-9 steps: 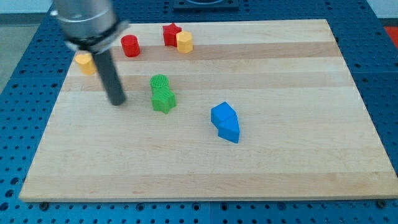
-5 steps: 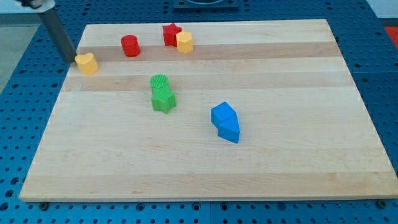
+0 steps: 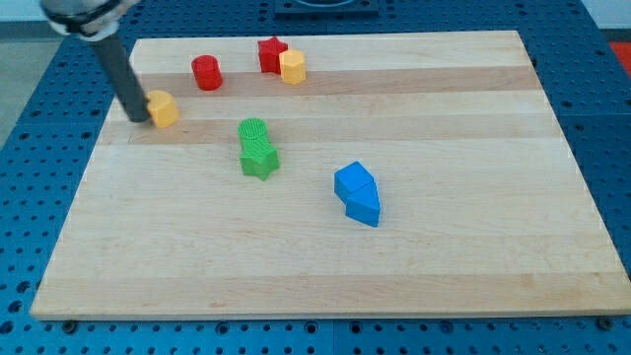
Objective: Push the red star into the red circle
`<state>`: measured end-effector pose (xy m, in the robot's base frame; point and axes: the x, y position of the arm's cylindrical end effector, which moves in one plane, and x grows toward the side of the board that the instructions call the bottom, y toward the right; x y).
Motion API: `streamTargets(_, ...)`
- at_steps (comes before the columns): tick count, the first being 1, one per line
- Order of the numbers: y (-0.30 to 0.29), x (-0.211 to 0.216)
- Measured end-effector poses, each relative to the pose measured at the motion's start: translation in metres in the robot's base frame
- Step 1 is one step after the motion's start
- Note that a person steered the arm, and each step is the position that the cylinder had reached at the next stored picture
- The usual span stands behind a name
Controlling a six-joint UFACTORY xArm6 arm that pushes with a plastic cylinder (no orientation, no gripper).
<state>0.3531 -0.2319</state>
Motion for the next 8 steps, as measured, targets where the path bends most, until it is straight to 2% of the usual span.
streamTargets(1, 0.056, -0.006)
streamTargets(3, 0.111, -0.056)
streamTargets(4, 0.16, -0.064)
streamTargets(5, 0.168, -0.068)
streamTargets(6, 0.146, -0.077)
streamTargets(7, 0.148, -0.104)
streamTargets(8, 0.154, -0.11)
